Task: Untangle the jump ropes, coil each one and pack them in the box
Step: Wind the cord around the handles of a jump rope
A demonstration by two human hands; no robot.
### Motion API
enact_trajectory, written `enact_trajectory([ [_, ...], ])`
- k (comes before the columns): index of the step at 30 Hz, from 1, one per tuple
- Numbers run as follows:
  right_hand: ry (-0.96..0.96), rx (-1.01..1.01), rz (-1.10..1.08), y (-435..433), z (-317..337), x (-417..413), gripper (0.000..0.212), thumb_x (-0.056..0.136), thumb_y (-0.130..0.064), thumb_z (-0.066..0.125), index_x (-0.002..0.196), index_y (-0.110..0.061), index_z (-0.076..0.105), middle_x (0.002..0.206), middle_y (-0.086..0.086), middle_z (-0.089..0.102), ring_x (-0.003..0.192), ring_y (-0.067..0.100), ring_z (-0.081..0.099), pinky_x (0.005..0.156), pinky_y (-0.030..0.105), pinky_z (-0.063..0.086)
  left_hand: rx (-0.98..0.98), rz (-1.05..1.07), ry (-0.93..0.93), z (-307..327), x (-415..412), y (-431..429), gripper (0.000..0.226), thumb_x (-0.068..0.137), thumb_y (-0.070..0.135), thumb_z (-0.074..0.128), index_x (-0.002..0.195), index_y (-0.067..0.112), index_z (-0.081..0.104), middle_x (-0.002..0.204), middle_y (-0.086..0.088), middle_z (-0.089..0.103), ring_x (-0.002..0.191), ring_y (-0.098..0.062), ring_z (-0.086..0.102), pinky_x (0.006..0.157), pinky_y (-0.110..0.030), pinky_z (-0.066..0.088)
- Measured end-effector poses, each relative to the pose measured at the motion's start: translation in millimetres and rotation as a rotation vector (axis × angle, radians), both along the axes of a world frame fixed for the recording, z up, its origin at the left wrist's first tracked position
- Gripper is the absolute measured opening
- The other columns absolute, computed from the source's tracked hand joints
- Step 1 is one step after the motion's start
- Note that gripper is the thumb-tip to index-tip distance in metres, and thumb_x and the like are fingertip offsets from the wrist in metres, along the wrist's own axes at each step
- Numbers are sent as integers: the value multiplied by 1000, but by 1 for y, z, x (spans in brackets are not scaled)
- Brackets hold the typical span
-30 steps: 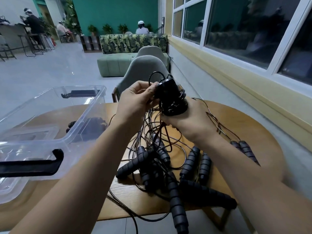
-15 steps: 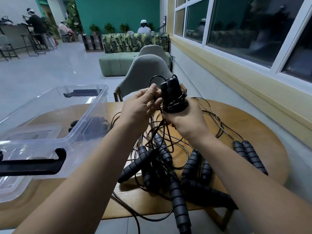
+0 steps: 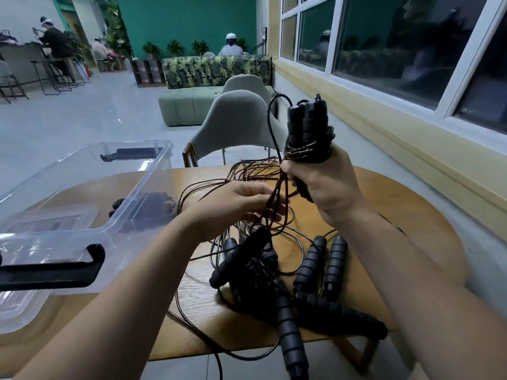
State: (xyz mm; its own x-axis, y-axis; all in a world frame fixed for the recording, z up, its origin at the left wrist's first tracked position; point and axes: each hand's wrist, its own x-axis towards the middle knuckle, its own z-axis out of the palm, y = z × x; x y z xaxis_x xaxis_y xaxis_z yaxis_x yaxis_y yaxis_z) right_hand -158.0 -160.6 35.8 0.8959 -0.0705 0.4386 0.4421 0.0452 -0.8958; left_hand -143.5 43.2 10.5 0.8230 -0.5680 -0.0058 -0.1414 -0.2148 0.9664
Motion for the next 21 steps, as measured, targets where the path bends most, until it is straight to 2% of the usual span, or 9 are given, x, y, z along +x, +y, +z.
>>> enact_trajectory([
  [2, 4, 28, -21, -3, 1, 2, 17, 81, 6, 78, 95, 6, 70, 78, 12, 67, 67, 25, 57, 64, 41, 49, 18, -38, -10, -3, 1, 4, 23, 105, 15, 63, 123, 8, 74, 117, -13, 78, 108, -25, 72, 98, -47, 45],
  [5, -4, 39, -32, -7, 2, 3, 27, 77, 1, 78, 100, 11, 68, 79, 16, 66, 67, 27, 56, 64, 42, 48, 77, -91, 3, -5, 3, 5, 24, 104, 13, 65, 118, -5, 68, 110, -11, 78, 98, -21, 69, 93, -44, 47],
  [7, -2, 15, -31, -10, 2, 1, 24, 80, 4, 78, 101, 11, 68, 79, 16, 66, 68, 27, 57, 64, 42, 49, 90, -85, -1, -6, 4, 4, 24, 106, 12, 62, 116, -9, 64, 108, -10, 78, 94, -19, 69, 86, -39, 49],
  [10, 12, -37, -43, -15, 1, 0, 15, 86, 8, 77, 99, 7, 69, 80, 12, 69, 69, 23, 60, 64, 39, 52, 88, -5, -79, -7, 5, 2, 19, 106, 13, 61, 114, -4, 64, 106, -13, 79, 96, -23, 73, 90, -48, 51],
  [15, 60, -139, -54, -20, -5, -1, 17, 84, 6, 80, 98, -1, 71, 76, 5, 71, 67, 19, 63, 61, 34, 51, -44, 182, -239, 1, 5, 1, 9, 103, 16, 66, 106, 7, 69, 97, -8, 77, 91, -21, 71, 88, -46, 53],
  [18, 99, -177, -29, -24, -5, -4, 22, 84, 6, 80, 103, 1, 70, 80, 9, 72, 65, 18, 62, 58, 30, 49, -192, 299, -234, 2, 10, 5, 6, 105, 16, 64, 102, 12, 67, 98, -17, 76, 97, -32, 73, 90, -51, 55],
  [21, 117, -211, -36, -30, -2, -6, 25, 83, 7, 79, 106, 3, 70, 85, 22, 71, 67, 19, 61, 60, 34, 50, -364, 408, -181, 5, 16, 12, 6, 107, 20, 61, 101, 17, 63, 88, -5, 74, 98, -35, 75, 84, -47, 60],
])
